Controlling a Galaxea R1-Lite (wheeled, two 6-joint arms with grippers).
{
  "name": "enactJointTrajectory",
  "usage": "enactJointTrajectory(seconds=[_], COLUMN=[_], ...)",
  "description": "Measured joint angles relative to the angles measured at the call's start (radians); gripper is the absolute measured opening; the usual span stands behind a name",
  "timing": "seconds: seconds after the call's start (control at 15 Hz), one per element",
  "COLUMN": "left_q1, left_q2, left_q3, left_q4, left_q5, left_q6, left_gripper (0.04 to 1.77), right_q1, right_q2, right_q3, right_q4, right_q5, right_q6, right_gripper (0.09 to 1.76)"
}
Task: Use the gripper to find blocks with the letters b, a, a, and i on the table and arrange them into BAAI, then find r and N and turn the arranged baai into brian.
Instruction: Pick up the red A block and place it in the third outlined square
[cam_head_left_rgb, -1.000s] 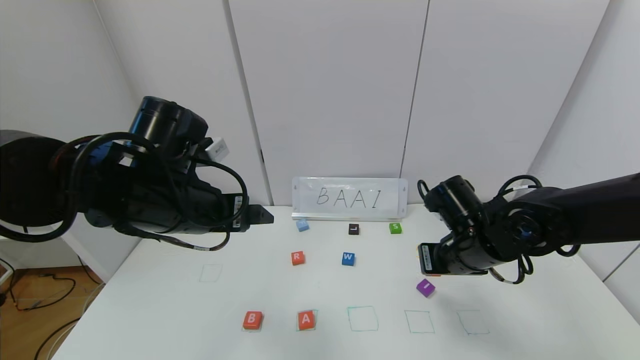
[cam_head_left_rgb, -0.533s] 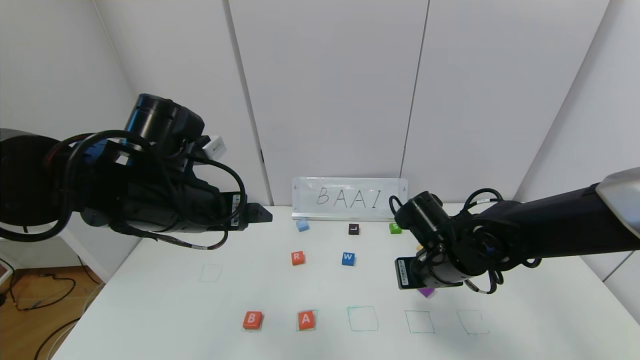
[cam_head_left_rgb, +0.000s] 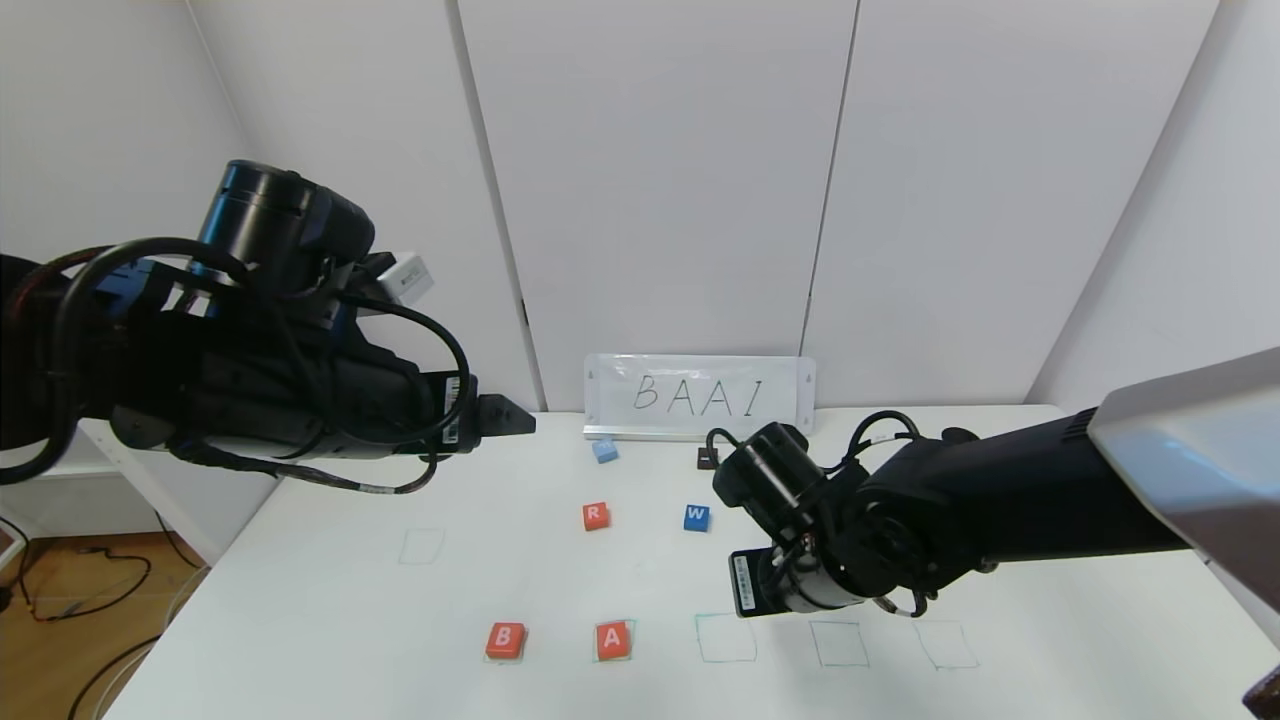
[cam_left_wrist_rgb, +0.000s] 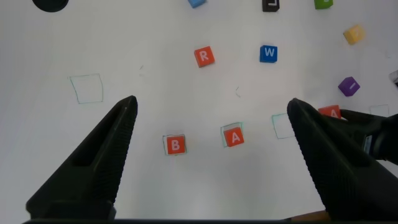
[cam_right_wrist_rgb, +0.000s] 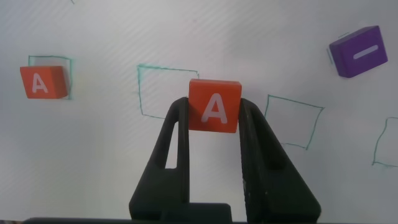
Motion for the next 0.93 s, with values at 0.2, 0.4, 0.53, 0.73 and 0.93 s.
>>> enactJointTrajectory(seconds=[0.2,0.4,0.53,0.73,0.93], left_q1=[0.006,0.011,0.011,0.011,0.011], left_q2=[-0.016,-0.024,-0.027,-0.030,-0.036], left_q3=[0.002,0.003,0.005,0.007,0.009], left_q4=[0.004,0.004,0.004,0.003,0.003], left_q5=[-0.015,-0.016,-0.016,-0.015,-0.016], left_q6=[0.005,0.007,0.007,0.008,0.009], left_gripper=[1.72,1.72,1.72,1.72,1.72], right_q1=[0.026,0.047,0.057,0.072,0.090], right_q2=[0.038,0.068,0.083,0.107,0.130], right_q3=[-0.029,-0.048,-0.050,-0.057,-0.066], right_q4=[-0.001,-0.002,-0.004,-0.006,-0.006], right_q5=[-0.007,-0.009,-0.009,-0.007,-0.009], right_q6=[0.002,0.008,0.010,0.010,0.028], right_gripper=[0.53,0.53,0.53,0.53,0.53])
